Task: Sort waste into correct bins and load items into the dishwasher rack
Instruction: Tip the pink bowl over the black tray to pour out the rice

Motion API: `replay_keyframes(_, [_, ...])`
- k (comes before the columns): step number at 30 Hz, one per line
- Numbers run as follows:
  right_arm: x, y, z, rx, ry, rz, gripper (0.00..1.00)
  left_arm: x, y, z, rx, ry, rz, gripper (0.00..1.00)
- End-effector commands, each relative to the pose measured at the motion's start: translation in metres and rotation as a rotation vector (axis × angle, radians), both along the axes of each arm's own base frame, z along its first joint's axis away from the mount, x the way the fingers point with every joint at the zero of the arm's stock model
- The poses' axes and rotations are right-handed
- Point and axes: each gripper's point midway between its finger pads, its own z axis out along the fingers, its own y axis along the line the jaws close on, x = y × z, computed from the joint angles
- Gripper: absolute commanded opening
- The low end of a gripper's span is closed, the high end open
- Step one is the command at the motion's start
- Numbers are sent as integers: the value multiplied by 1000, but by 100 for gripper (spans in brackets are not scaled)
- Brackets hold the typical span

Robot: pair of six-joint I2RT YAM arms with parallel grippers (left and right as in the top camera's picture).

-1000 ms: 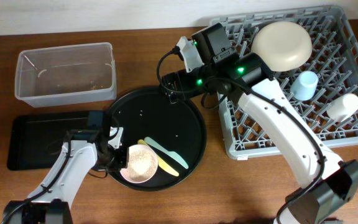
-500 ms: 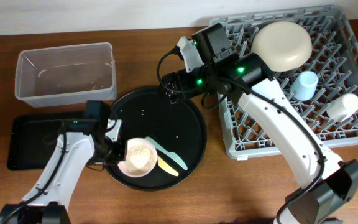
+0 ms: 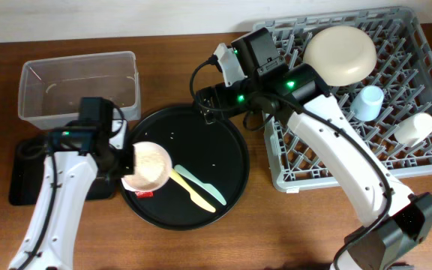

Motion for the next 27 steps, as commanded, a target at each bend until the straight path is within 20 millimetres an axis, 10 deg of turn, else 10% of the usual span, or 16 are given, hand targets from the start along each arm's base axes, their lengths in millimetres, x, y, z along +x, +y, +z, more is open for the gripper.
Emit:
replay_keyframes(1, [17, -26, 2, -20, 0, -130, 98, 5, 41, 23, 141, -78, 98, 1])
replay_keyframes(12, [43, -87, 3, 55, 77, -284, 98, 11, 112, 46, 454, -152, 245, 1])
replay_keyframes(27, [43, -90, 2, 46, 80, -289, 98, -2, 190, 68, 693, -118, 307, 1])
